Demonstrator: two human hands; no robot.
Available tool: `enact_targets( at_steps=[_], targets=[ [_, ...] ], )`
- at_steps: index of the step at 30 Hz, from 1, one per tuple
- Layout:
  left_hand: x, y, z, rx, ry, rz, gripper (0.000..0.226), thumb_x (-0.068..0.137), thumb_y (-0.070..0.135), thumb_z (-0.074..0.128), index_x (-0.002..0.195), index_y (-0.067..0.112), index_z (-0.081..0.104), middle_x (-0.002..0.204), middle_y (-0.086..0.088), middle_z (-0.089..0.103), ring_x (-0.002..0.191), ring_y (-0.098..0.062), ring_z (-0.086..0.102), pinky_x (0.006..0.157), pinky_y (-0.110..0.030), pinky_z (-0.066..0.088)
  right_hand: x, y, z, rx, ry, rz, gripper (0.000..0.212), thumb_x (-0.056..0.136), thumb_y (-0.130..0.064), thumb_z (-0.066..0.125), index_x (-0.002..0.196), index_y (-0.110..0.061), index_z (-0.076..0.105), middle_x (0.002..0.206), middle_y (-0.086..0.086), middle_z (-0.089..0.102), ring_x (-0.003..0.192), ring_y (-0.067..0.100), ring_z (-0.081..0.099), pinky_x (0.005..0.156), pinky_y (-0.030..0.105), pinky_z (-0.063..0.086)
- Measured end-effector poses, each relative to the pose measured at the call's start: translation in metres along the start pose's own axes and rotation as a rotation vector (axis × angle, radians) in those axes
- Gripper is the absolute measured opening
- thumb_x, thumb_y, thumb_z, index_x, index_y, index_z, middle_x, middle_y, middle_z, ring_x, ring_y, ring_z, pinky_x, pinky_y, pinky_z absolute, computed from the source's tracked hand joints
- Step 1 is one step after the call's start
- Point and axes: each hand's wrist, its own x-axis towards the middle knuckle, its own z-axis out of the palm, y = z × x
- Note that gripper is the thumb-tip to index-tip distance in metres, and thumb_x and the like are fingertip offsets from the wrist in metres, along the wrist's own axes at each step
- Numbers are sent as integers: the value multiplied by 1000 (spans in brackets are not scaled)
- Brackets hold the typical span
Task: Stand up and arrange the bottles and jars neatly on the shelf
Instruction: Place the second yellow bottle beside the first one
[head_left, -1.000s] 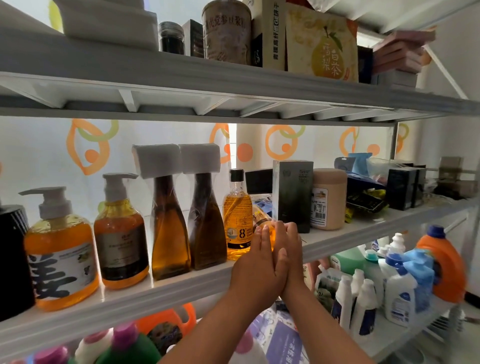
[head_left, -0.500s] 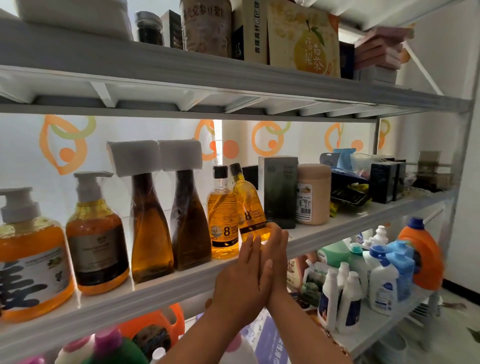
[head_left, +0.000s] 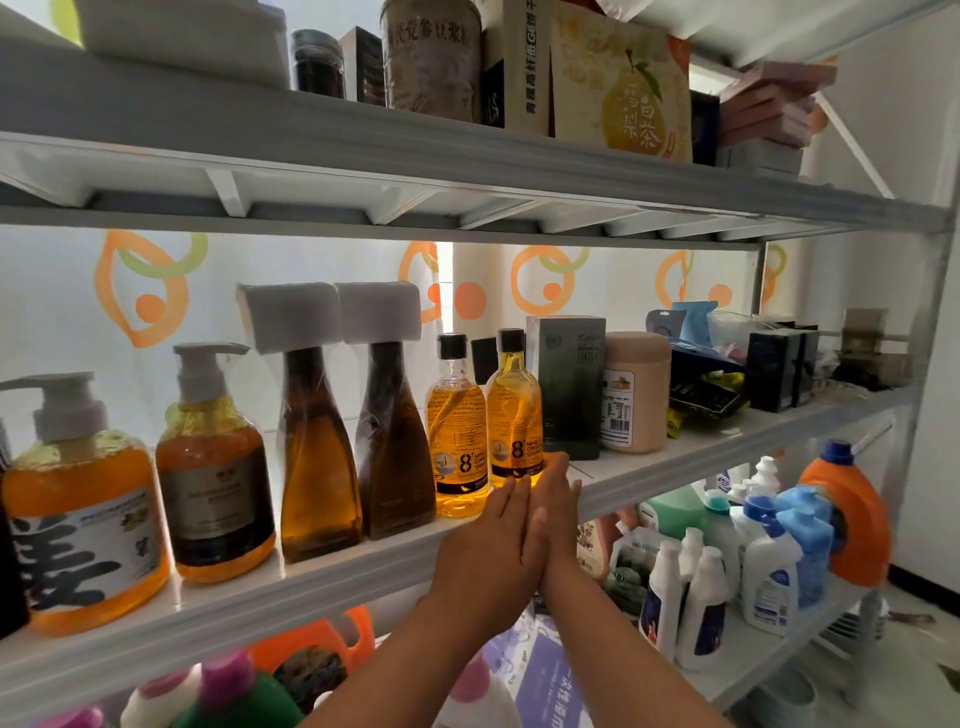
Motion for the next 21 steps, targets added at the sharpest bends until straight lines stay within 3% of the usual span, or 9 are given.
enact_targets(
  at_steps=[13, 21],
  targets=[
    [-4, 5, 1, 27, -22, -15, 51, 99, 48, 16, 147, 30, 20, 158, 7, 13, 134, -14, 38, 102, -31, 38, 4, 6, 0, 80, -45, 30, 31, 96, -17, 41, 124, -8, 32, 121, 11, 57, 116, 22, 52, 116, 41, 13],
    [-8, 7, 4, 30, -69, -40, 54, 98, 49, 15, 147, 28, 17, 159, 4, 8, 134, -18, 40, 102, -37, 40, 3, 12, 7, 159, 1, 2, 29, 93, -21, 48, 116, -9, 36, 116, 10, 57, 112, 22, 52, 115, 43, 15]
  ],
)
